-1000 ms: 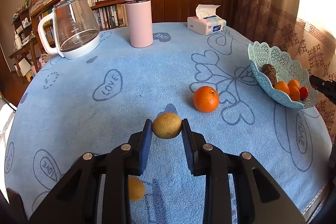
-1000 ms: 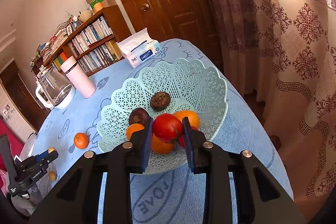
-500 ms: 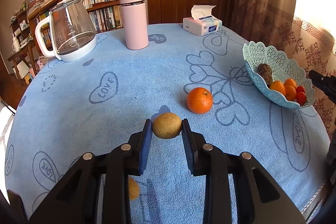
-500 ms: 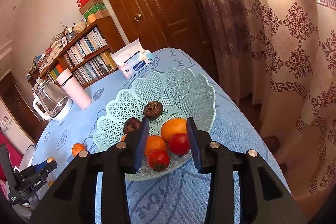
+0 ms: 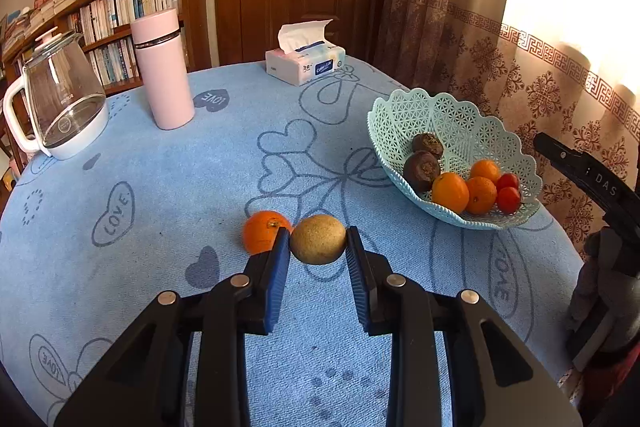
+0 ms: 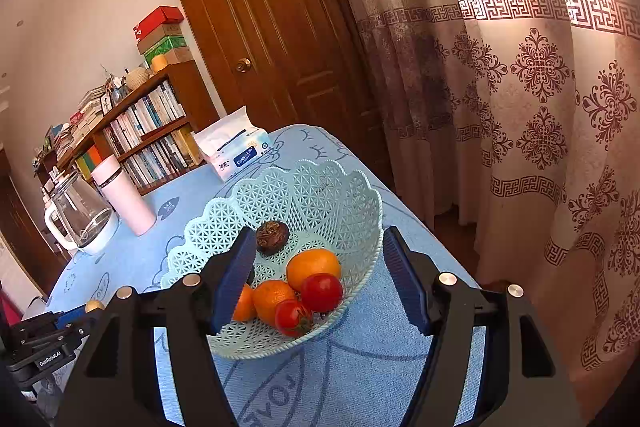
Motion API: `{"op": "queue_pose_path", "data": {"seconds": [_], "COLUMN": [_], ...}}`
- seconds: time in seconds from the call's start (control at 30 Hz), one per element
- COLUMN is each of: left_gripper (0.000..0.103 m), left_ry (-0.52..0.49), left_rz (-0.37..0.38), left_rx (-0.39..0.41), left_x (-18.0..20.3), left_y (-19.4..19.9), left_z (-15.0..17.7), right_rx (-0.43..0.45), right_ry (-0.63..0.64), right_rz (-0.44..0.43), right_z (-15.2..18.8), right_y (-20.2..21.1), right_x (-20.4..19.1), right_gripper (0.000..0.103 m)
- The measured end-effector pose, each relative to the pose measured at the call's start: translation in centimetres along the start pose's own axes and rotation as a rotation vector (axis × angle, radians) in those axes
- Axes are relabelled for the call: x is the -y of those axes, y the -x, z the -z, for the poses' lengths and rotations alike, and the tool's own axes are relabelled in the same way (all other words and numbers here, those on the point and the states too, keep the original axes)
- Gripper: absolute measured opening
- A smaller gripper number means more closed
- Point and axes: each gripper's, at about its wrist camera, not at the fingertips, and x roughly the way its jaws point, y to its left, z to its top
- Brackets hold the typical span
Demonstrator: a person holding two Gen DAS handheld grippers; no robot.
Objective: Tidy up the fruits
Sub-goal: 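Carry the yellow-brown fruit into the green basket and open the left tool, then withdraw both tools from the basket toward the orange and yellow fruit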
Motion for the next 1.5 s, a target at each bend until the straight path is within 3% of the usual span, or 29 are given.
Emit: {"op": "queue_pose_path", "data": {"seconds": [0.43, 0.93, 1.0, 1.03, 1.07, 1.13, 1.23, 1.5], "left_gripper": [0.029, 0.030, 0.040, 0.064, 0.078, 0.079, 0.086, 0.091], "left_ry": [-0.093, -0.116, -0.108, -0.104, -0.099, -0.097, -0.080, -0.031], "left_rz": [0.089, 0.109, 0.111, 0.096, 0.084, 0.076, 0.056, -0.028], "left_rx": [-0.007, -0.017, -0.017, -0.012, 0.000, 0.004, -0.008, 0.001], "left_x": [5.4, 6.8, 6.6, 6.5, 6.3, 6.1, 5.4, 3.3], "left_y": [-3.3, -5.2, -5.1, -5.0, -4.8, -4.7, -4.8, -4.1], "left_z": [-2.8, -3.8, -3.8, -3.8, -3.7, -3.7, -3.5, -3.5], "right_rx": [-0.005, -0.011, -0.010, -0.010, -0.011, -0.011, -0.011, -0.018], "right_ry": [-0.010, -0.015, -0.017, -0.019, -0.020, -0.020, -0.014, -0.026], "right_rz": [-0.017, -0.026, -0.026, -0.026, -0.027, -0.026, -0.027, -0.029], "right_z": [0.3, 0.2, 0.3, 0.3, 0.3, 0.3, 0.3, 0.3], "right_y": [-0.1, -0.3, -0.2, -0.2, -0.2, -0.2, -0.2, -0.4], "right_x": [0.1, 0.1, 0.2, 0.2, 0.3, 0.2, 0.1, 0.4], "right_gripper": [0.068, 0.068, 0.068, 0.069, 0.069, 0.079, 0.081, 0.088]}}
